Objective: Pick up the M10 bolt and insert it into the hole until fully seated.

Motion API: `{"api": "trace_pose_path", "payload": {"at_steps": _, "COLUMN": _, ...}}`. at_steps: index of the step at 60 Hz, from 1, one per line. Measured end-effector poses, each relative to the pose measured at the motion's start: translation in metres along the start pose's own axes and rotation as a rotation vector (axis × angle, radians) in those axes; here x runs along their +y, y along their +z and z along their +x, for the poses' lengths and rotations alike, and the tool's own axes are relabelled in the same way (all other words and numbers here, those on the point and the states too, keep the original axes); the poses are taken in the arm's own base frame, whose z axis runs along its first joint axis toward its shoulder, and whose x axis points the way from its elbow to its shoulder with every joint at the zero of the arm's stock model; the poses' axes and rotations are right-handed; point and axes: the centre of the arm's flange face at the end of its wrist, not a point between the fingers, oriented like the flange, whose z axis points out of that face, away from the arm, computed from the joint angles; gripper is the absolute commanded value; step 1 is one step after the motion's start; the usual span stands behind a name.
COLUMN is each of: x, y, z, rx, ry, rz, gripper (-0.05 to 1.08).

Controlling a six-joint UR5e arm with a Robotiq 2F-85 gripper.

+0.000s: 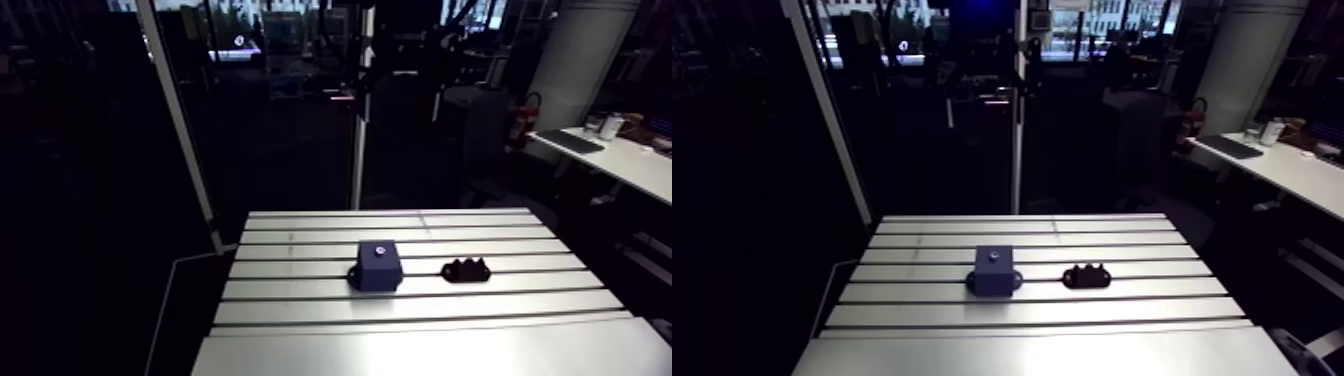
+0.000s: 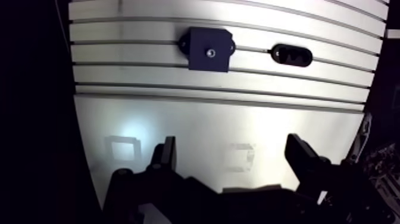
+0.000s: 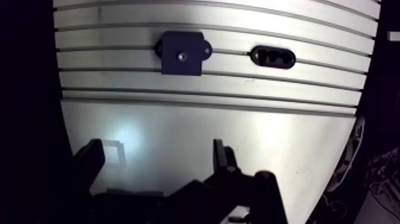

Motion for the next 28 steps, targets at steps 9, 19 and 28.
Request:
{"api": "trace_pose_path", "payload": {"at_steps": 9, "x": 0.0022, "y": -0.0032, "z": -0.0090, "rx": -0.022, "ry": 0.004, "rz": 0.004, "gripper": 0.01}}
{"api": "trace_pose_path", "payload": {"at_steps": 19, "x": 0.0035, "y": -0.0005, "z": -0.0085, "rx": -0.035, "ry": 0.004, "rz": 0.006, "gripper": 0.01}}
{"api": "trace_pose_path", "payload": {"at_steps": 28, "x": 0.0039, "y": 0.0017, "z": -0.0068, "rx": -0.040, "ry": 0.004, "rz": 0.006, "gripper": 0.01}}
